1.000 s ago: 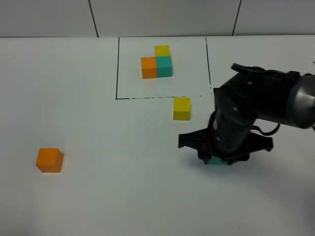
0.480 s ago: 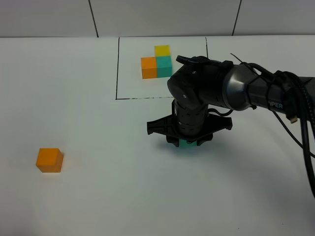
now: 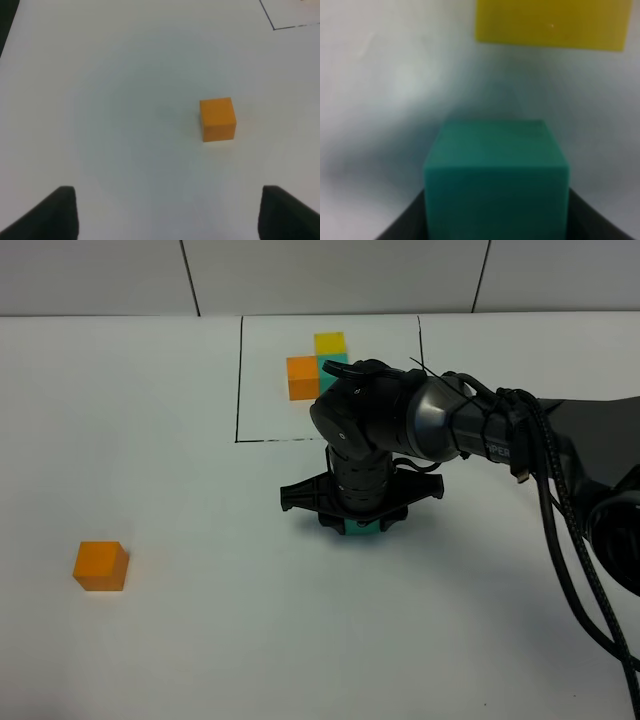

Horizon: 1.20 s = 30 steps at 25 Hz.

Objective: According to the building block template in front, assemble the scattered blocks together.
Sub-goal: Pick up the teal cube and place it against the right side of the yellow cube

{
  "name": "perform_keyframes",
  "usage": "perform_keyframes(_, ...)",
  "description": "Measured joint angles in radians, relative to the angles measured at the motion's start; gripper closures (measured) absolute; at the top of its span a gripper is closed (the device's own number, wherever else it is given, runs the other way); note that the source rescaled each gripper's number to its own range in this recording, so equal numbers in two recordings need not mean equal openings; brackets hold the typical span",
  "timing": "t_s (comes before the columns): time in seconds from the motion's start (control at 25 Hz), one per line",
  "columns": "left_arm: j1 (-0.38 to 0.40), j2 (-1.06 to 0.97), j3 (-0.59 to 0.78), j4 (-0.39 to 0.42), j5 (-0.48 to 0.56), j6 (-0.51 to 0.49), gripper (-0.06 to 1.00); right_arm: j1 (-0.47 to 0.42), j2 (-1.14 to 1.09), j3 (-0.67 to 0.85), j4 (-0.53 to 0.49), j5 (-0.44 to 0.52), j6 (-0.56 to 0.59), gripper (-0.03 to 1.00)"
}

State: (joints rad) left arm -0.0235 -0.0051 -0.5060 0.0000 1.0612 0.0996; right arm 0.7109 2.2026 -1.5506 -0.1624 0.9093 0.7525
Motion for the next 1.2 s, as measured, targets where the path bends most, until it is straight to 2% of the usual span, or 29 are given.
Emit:
perform_keyframes(0.72, 0.000, 0.000, 0.000, 0.000, 0.000, 0.000, 0.22, -0.013, 0.022, -0.013, -0.014, -0.003, 0.026, 0.96)
perform_keyframes(1.2, 0.000, 0.000, 0.000, 0.000, 0.000, 0.000, 0.22, -0.040, 0.025, -0.013, -0.021, -0.046, 0.027, 0.96)
